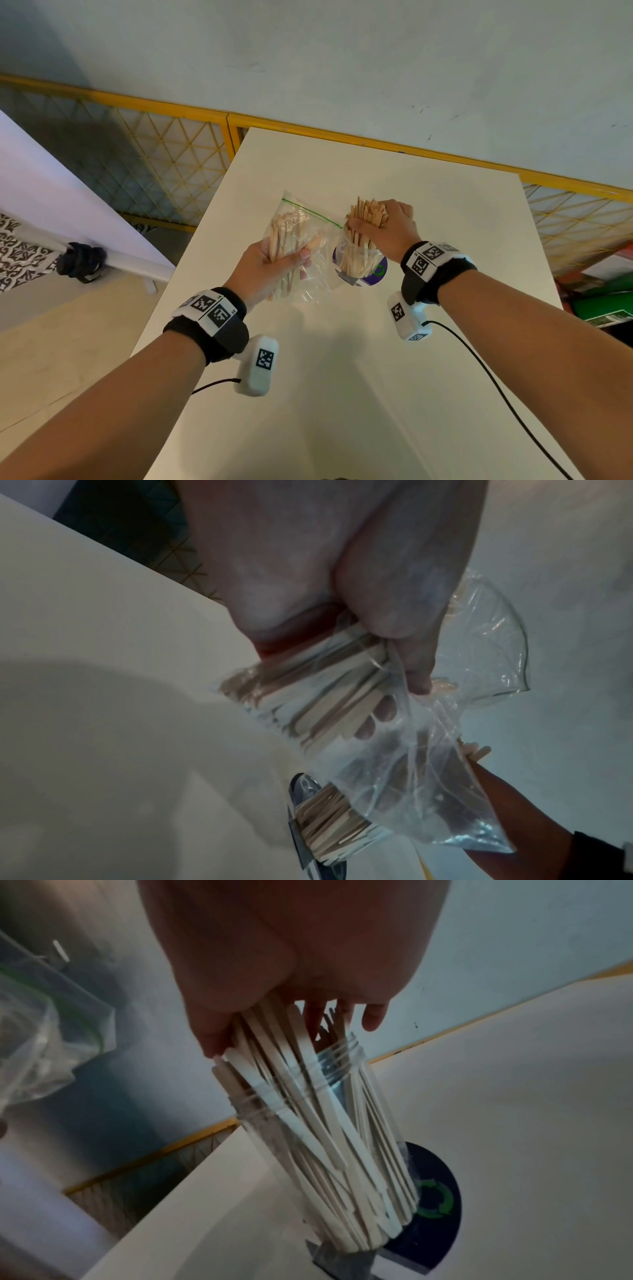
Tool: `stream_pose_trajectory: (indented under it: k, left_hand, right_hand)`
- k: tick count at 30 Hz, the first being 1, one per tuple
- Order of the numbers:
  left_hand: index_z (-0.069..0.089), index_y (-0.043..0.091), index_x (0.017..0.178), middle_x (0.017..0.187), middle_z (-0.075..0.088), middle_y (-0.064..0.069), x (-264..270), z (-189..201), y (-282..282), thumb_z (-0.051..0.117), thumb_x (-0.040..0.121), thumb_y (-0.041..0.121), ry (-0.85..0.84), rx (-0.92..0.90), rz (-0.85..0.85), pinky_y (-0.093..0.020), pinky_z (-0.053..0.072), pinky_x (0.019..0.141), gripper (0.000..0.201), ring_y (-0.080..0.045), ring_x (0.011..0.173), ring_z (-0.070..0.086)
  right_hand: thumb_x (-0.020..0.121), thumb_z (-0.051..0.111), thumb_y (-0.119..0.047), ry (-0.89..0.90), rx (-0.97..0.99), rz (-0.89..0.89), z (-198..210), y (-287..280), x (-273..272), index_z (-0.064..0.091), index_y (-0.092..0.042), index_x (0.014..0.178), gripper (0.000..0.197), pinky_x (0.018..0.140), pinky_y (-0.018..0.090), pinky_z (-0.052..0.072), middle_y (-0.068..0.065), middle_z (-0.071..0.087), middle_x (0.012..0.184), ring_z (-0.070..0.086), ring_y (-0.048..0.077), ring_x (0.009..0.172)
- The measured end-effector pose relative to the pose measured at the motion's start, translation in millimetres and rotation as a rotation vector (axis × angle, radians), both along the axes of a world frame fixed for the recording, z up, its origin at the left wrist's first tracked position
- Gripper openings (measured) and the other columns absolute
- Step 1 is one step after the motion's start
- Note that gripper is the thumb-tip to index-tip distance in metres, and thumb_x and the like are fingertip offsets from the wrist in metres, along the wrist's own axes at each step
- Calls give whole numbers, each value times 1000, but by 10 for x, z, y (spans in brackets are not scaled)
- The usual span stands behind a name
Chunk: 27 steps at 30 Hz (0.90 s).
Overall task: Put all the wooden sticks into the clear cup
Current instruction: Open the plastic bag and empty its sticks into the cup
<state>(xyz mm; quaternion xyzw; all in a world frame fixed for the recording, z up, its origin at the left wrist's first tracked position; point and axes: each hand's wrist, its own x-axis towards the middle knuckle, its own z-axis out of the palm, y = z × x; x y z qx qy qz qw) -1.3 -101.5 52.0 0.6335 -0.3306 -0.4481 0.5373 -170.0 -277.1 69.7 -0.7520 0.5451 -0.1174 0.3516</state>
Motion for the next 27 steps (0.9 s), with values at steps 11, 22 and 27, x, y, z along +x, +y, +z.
stream_pose_trajectory:
  k: [11, 22, 27]
  left_hand:
    - [73, 5, 98, 87, 76, -8, 4, 16, -42, 72, 85, 27, 6, -4, 17, -44, 57, 77, 26, -26, 79, 73]
    - [72, 3, 101, 86, 76, -8, 21, 8, -27, 71, 86, 26, -4, 0, 11, -40, 58, 73, 27, -26, 78, 73]
    - [72, 4, 101, 87, 75, -9, 40, 8, -21, 71, 86, 25, -8, 5, 23, -36, 58, 70, 26, -25, 77, 73]
  right_hand:
    - [89, 54, -48, -340, -143, 104, 240, -76, 102, 44, -31, 134, 49, 73, 22, 47, -7, 49, 125, 58, 9, 88]
    - [101, 21, -38, 102, -279, 422, -26, -95, 104, 38, -23, 142, 47, 118, 36, 9, 4, 29, 155, 25, 19, 144]
    - [100, 19, -43, 265, -430, 497, 11, -5, 190, 24, -23, 148, 53, 121, 41, 3, 1, 18, 159, 10, 21, 148]
